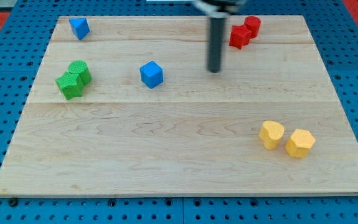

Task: Slide the red circle to the top of the blue cube

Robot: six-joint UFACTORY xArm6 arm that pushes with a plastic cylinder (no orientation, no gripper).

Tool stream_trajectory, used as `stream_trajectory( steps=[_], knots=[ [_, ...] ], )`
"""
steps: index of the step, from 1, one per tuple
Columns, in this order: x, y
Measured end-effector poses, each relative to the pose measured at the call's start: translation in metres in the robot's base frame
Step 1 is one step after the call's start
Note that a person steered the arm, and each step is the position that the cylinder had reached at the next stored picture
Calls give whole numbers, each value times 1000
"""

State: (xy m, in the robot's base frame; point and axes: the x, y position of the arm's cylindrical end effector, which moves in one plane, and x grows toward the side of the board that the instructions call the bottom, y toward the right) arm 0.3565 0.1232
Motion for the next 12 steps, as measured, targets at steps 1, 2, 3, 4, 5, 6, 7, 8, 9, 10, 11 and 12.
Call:
stream_trajectory(
  steps=[1,2,3,4,5,6,7,8,9,10,11,12],
  knots=[
    [-47,78],
    [-90,103],
    [-114,103],
    [-131,103],
    [-133,103],
    [-134,103],
    [-134,52],
    [-134,-62],
    [-133,-110],
    [-151,-71],
    [-164,-104],
    [-148,-128]
  ],
)
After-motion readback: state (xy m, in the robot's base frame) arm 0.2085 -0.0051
